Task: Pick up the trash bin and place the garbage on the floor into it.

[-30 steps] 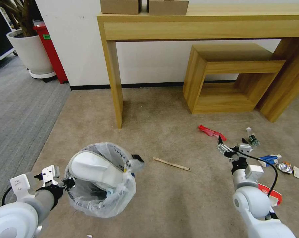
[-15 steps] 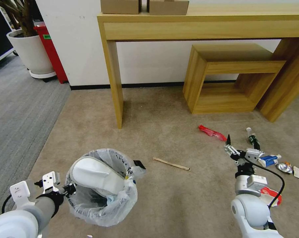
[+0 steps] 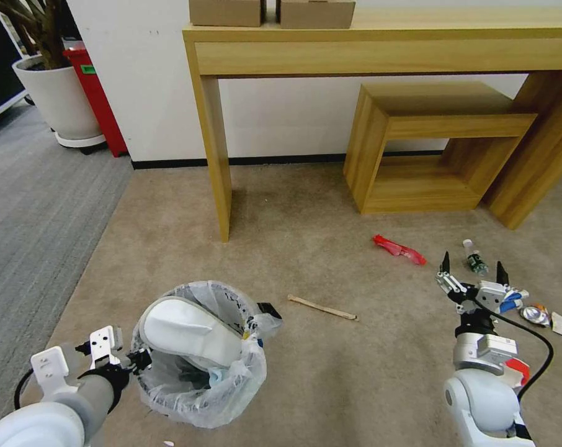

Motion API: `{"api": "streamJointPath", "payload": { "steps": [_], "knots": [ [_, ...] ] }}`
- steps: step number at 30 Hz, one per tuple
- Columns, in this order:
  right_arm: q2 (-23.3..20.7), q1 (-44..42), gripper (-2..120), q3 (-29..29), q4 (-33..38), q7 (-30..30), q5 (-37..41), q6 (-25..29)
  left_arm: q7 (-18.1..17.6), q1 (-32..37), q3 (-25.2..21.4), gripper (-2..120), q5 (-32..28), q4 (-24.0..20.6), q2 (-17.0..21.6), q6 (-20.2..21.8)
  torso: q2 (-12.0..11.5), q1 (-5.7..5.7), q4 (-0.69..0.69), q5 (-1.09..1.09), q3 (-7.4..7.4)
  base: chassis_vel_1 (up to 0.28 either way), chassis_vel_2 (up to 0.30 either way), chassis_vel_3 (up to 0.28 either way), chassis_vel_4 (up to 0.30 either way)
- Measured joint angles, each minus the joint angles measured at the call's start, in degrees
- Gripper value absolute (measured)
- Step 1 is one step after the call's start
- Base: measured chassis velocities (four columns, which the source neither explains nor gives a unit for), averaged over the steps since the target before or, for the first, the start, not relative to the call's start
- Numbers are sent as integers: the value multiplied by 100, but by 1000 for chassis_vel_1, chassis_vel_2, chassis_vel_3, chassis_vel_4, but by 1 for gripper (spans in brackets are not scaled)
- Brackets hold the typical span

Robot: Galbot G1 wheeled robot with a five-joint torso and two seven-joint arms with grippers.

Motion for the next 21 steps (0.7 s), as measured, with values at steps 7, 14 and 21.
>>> {"api": "streamJointPath", "payload": {
  "steps": [7,14,21],
  "knots": [
    [-26,35,100,-117,-85,-9,15,34,58,-17,86,0,97,62,-14,-43,0,0,0,0,0,0,0,0,0],
    [-59,91,100,-232,-164,-62,-5,99,74,33,121,0,154,77,-21,-95,0,0,0,0,0,-75,63,60,-66],
    [-64,118,100,-283,-218,-68,-81,129,87,64,176,0,235,91,-50,-111,0,1,0,1,0,-166,164,164,-166]
  ]
}}
